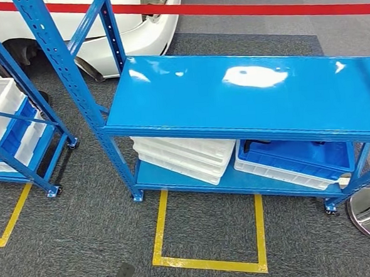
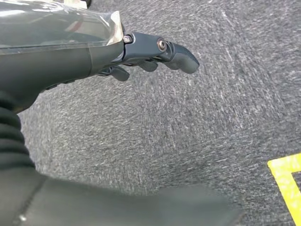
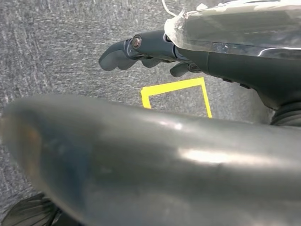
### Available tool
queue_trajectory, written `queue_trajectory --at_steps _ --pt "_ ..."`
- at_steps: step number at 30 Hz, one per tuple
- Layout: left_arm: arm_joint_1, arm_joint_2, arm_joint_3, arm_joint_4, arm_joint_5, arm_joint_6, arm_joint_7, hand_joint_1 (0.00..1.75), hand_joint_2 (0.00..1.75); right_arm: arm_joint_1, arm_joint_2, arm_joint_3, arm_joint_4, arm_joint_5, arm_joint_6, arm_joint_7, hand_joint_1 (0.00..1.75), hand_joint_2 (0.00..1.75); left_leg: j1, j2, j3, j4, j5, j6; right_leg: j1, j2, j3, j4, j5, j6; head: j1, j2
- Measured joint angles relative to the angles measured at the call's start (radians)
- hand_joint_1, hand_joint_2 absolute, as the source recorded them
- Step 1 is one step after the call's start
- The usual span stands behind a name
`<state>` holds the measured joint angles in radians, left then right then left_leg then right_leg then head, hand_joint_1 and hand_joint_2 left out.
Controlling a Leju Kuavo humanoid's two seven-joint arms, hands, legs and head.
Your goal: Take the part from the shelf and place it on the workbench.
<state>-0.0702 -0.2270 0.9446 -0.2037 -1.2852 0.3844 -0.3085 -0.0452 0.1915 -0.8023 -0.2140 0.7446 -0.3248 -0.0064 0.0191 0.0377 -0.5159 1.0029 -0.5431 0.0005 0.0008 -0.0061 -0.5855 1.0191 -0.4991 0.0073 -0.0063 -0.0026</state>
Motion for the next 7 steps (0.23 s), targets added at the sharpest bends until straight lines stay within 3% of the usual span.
queue_trajectory --at_steps 1,7 --pt "0.000 0.000 0.000 0.000 -0.002 -0.003 -0.003 0.00 1.75 0.000 0.000 0.000 0.000 0.002 0.000 0.004 0.00 1.75 0.000 0.000 0.000 0.000 0.000 0.000 0.000 0.000 0.001 0.000 0.000 0.000 0.000 0.000" --pt "0.002 0.000 -0.005 0.000 0.006 -0.010 -0.005 0.00 1.75 0.001 0.000 0.012 0.000 0.015 0.011 0.007 0.00 1.75 -0.003 0.000 0.002 0.000 0.000 0.000 -0.003 0.000 0.003 0.000 0.000 0.000 0.000 0.000"
